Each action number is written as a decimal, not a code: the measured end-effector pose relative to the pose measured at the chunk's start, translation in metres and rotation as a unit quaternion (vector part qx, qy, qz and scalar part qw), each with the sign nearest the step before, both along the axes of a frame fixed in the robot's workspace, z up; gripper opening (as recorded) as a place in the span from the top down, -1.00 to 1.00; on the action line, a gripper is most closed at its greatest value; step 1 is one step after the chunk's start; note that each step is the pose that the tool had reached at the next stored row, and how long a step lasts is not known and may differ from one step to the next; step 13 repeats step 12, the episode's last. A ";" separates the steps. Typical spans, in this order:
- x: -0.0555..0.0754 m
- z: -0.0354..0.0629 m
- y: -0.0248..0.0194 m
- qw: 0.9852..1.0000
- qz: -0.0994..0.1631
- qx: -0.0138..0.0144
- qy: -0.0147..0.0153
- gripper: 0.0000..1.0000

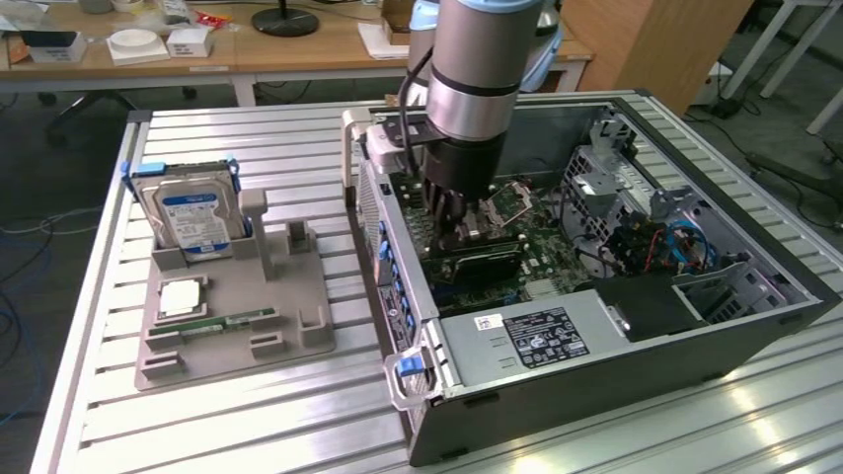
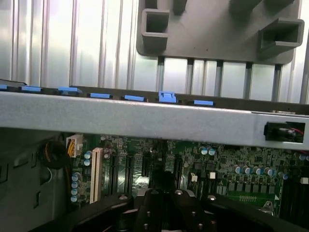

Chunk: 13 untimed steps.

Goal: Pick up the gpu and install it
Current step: 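Press down on the gpu until it lock into place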

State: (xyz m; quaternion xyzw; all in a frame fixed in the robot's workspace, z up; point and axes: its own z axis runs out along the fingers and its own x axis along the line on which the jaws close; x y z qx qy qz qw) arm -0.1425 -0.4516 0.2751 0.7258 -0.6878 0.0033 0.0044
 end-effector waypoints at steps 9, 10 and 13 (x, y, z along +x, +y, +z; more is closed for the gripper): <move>0.007 -0.0006 0.0000 1.000 0.000 0.001 0.000 0.80; 0.007 -0.0006 0.0000 1.000 0.000 0.001 0.000 0.80; 0.007 -0.0007 0.0000 1.000 0.000 0.001 0.000 0.80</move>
